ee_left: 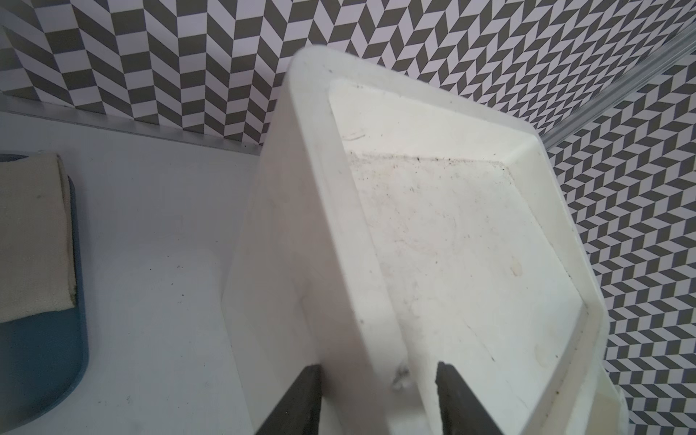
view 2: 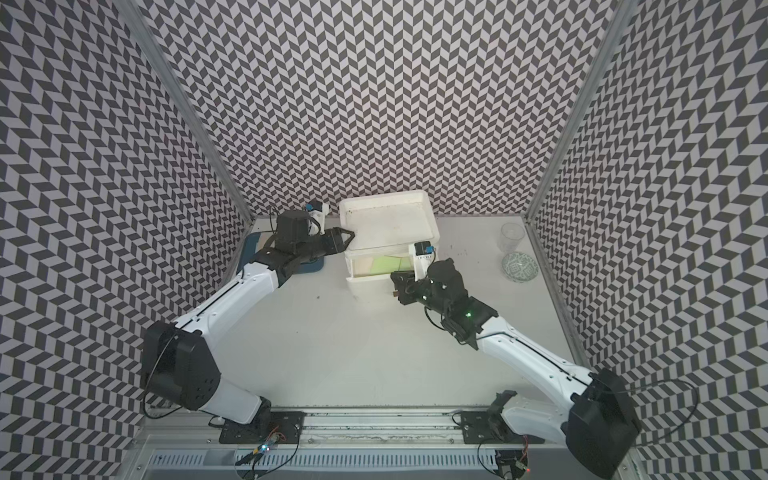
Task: Please put the sticky notes in the drawer by color
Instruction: Close the drawer in the storage box.
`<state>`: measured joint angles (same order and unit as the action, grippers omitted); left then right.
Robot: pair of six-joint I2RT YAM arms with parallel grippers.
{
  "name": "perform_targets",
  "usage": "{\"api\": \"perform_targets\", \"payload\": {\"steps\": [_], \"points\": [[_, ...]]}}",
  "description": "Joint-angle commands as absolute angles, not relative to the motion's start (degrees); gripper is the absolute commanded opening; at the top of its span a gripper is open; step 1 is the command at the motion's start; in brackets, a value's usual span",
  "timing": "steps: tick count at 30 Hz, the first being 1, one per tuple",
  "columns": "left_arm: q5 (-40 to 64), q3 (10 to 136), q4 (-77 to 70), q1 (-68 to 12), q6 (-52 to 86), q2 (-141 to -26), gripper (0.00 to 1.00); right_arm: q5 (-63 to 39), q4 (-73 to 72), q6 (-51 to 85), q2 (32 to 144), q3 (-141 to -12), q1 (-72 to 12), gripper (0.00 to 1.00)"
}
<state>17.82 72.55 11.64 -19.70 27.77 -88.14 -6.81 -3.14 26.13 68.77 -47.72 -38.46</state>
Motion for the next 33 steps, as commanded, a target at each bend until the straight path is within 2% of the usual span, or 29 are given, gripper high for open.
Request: {"api": "perform_targets", "payload": {"steps": [1, 6, 15, 22, 33], "points": [[20.8, 72.5, 17.3, -21.8, 26.9, -89.0, 0.51, -5.1, -7.8, 24.8, 70.5, -47.8, -38.5, 0.13], [20.4, 73.6, 19.2, -21.8, 25.7, -88.9, 0.51, -5.7, 0.5, 23.1, 67.5, -51.1, -39.2, 0.16], [20.7, 74.7, 19.0, -21.8, 25.7, -89.8, 0.51, -5.1, 7.6, 25.6, 56.2, -44.6, -40.8, 0.24], [21.8, 74.8, 18.6, -21.8, 25.9, -90.3, 0.52, -4.7, 3.0, 26.2, 59.7, -41.2, -41.1, 0.24], [22.2, 75.0, 19.9, -22.1, 25.5, -90.1, 0.51, 0.4, -3.0, 24.9, 69.8, -47.7, -41.0, 0.25]]}}
